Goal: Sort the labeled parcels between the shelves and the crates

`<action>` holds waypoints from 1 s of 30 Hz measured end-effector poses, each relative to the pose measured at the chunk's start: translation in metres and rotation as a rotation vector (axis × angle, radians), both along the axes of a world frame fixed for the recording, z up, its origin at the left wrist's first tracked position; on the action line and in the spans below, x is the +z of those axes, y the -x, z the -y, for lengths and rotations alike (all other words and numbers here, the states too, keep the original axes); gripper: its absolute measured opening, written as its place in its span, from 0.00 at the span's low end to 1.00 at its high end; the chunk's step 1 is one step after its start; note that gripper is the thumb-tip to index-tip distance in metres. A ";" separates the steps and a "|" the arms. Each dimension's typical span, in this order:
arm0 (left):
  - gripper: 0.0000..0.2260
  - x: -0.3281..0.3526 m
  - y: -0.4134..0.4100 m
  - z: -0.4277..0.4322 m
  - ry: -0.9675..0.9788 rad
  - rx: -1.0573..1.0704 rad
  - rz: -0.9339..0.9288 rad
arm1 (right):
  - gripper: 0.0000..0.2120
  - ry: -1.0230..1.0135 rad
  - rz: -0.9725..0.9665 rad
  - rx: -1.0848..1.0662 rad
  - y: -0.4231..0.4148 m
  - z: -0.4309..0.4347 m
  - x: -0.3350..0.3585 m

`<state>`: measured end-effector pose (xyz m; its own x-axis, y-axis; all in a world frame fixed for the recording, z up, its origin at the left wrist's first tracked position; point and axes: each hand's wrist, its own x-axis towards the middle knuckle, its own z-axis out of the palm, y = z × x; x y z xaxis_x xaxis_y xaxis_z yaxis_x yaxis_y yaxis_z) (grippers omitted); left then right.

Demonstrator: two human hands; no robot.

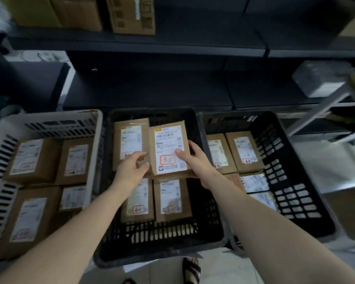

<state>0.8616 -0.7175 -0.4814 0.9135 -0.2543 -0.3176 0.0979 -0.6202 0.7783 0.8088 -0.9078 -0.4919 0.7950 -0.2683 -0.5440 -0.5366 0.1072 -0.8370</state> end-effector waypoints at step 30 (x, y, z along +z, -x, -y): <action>0.31 -0.083 -0.092 0.046 -0.633 -0.429 0.186 | 0.33 0.755 -0.338 0.244 -0.136 0.009 -0.092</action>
